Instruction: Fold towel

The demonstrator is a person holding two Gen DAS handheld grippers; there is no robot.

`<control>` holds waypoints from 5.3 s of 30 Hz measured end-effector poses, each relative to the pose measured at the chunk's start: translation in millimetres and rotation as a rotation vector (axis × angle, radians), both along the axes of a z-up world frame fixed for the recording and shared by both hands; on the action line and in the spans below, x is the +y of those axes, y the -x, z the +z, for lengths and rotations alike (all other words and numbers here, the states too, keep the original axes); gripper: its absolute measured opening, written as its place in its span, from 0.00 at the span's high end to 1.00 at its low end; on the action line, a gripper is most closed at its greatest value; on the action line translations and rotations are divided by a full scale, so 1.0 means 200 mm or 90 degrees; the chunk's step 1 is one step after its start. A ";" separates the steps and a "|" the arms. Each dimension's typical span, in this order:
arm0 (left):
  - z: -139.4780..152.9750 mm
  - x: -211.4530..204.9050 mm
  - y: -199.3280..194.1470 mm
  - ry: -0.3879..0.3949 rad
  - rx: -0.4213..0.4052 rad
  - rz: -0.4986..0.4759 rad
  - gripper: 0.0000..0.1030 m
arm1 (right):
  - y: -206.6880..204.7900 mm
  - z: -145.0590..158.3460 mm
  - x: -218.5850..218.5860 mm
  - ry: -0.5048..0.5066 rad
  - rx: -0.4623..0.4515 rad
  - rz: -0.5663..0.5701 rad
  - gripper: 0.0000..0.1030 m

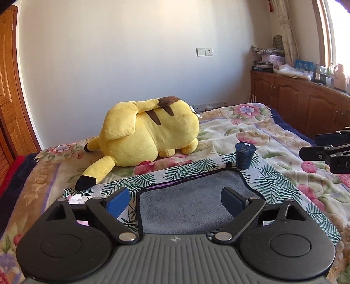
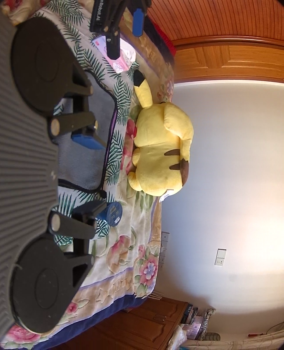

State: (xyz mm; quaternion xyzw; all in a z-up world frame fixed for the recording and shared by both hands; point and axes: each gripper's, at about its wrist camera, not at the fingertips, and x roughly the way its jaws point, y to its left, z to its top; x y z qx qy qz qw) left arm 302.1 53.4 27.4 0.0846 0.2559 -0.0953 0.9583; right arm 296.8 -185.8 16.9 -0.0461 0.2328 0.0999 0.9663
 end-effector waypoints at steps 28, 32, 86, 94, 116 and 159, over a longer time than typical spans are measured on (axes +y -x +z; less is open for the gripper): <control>0.11 -0.08 0.59 0.004 -0.031 -0.002 0.16 | 0.52 0.10 -0.06 -0.032 -0.043 -0.019 0.00; 0.12 -0.10 0.68 0.011 -0.043 0.004 0.16 | 0.59 0.11 -0.07 -0.044 -0.048 -0.022 0.00; -0.11 -0.21 1.25 0.026 -0.047 0.043 0.16 | 1.05 -0.15 -0.18 -0.075 -0.058 -0.054 0.00; -0.16 -0.25 1.26 0.028 -0.034 0.056 0.16 | 1.07 -0.20 -0.24 -0.083 -0.059 -0.065 0.00; -0.14 -0.28 1.33 0.039 -0.083 0.070 0.16 | 1.13 -0.15 -0.21 -0.094 -0.112 -0.028 0.00; -0.13 -0.27 1.34 0.042 -0.103 0.078 0.16 | 1.14 -0.14 -0.25 -0.104 -0.137 -0.044 0.00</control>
